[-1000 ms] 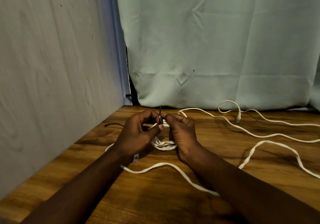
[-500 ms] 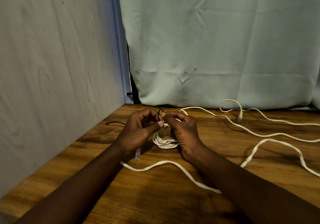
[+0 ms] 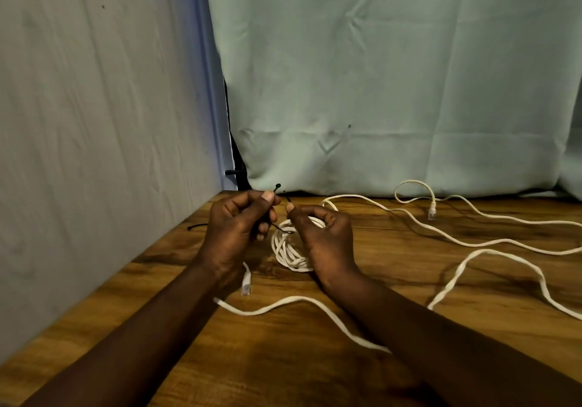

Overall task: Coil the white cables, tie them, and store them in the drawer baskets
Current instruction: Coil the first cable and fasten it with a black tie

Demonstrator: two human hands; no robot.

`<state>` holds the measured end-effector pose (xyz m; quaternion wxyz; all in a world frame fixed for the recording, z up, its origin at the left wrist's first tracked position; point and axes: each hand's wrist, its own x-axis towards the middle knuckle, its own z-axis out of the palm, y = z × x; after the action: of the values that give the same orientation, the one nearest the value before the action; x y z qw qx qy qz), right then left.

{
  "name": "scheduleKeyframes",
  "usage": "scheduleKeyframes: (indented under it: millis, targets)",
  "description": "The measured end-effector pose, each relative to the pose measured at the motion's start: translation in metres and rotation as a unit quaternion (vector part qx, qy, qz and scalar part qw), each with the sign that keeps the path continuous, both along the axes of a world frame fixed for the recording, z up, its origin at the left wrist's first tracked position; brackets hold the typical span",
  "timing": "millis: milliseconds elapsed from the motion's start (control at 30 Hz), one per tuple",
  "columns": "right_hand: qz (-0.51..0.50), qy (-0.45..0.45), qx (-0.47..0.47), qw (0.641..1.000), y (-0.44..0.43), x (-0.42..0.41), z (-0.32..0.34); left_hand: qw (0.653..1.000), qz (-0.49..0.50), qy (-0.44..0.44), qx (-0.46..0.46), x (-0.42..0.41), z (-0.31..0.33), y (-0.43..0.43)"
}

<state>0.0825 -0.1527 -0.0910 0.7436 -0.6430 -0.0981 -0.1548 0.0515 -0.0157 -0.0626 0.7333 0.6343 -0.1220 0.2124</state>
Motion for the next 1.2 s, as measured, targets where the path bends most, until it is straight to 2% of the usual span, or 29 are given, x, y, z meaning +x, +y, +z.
scheduleKeyframes:
  millis: [200,633,1200]
  targets:
    - [-0.022,-0.009,-0.044,0.999,-0.0001,-0.0071,0.0002,1.0,0.004,-0.002,0.0,-0.0019,0.0033,0.0017]
    - [-0.031,-0.009,-0.048,0.998,0.0004,-0.0028,-0.0034,0.999,0.013,0.01,0.029,-0.0042,0.004,0.0004]
    - [-0.042,-0.031,-0.066,0.996,0.0022,-0.005,-0.0032,0.998,-0.021,0.056,0.008,-0.0014,0.0028,0.0011]
